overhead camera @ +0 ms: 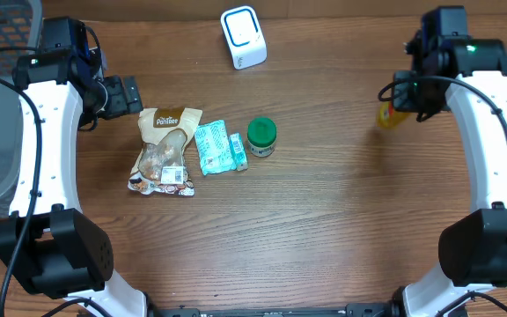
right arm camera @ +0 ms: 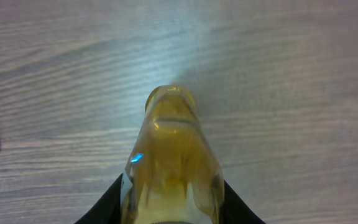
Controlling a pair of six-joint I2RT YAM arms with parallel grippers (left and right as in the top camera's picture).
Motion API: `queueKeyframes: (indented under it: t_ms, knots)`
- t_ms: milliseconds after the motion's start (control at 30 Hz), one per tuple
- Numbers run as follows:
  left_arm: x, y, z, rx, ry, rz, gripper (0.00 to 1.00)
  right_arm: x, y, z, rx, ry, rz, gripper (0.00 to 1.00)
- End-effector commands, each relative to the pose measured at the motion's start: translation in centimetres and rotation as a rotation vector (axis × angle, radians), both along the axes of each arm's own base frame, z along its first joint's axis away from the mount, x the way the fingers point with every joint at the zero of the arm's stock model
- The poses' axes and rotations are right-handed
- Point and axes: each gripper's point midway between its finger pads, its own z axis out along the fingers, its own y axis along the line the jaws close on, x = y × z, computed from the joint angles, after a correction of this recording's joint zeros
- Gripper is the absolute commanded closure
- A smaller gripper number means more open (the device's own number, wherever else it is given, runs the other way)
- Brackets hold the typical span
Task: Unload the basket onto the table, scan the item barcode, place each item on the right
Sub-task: 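Move the bottle to the right side, set it upright, open gripper, then reach the right gripper over the green-lidded jar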
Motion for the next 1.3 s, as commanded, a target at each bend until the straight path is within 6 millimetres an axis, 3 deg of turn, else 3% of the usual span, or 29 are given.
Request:
queueKeyframes:
  t_ms: [0, 300, 567, 633, 667, 733, 767, 833, 900, 967, 1100, 1200, 1267]
  knots:
    - [0.3, -0.1, 1.7, 0.0, -0.047, 0.007, 0.01, -0.9, -1.3, -0.5, 0.043, 0.017, -0.061, 0.93]
    - [0.3, -0.1, 1.7, 0.0, -0.047, 0.007, 0.0, -3.0, -5.1, -3.2, -0.056, 0.111, -0.103, 0.89]
    - [0.3, -0.1, 1.7, 0.0, -0.047, 0.007, 0.0, -3.6, -6.0, -5.8, -0.055, 0.133, -0.13, 0.83]
    - [0.3, -0.1, 1.7, 0.0, -0.047, 0.007, 0.0, -3.7, -6.0, -6.3, -0.055, 0.137, -0.13, 0.67]
    - [0.3, -0.1, 1.7, 0.0, -0.047, 0.007, 0.01, -3.8, -5.9, -6.4, -0.055, 0.138, -0.13, 0.49]
    - [0.3, -0.1, 1.7, 0.0, -0.047, 0.007, 0.0, -3.9, -5.9, -6.5, -0.055, 0.142, -0.13, 0.34]
    - [0.3, -0.1, 1.7, 0.0, -0.047, 0.007, 0.0, -3.8, -6.0, -6.5, -0.055, 0.14, -0.13, 0.07]
    - [0.3, -0.1, 1.7, 0.0, -0.047, 0.007, 0.01, -3.6, -6.0, -6.4, -0.06, 0.132, -0.131, 0.0]
    - [0.3, -0.1, 1.7, 0.0, -0.047, 0.007, 0.0, -3.1, -6.3, -5.6, -0.07, 0.109, -0.134, 0.0]
    - [0.3, -0.1, 1.7, 0.0, -0.047, 0.007, 0.01, -2.0, -6.5, -3.5, -0.079, 0.061, -0.142, 0.0]
    - [0.3, -0.1, 1.7, 0.0, -0.047, 0.007, 0.01, 0.9, -6.0, 4.6, -0.05, -0.127, -0.167, 0.0]
    - [0.3, -0.1, 1.7, 0.0, -0.047, 0.007, 0.0, 2.3, -2.5, 10.4, 0.109, -0.271, -0.141, 0.0]
    - [0.3, -0.1, 1.7, 0.0, -0.047, 0.007, 0.0, 2.2, 0.5, 12.1, 0.202, -0.292, -0.126, 0.0]
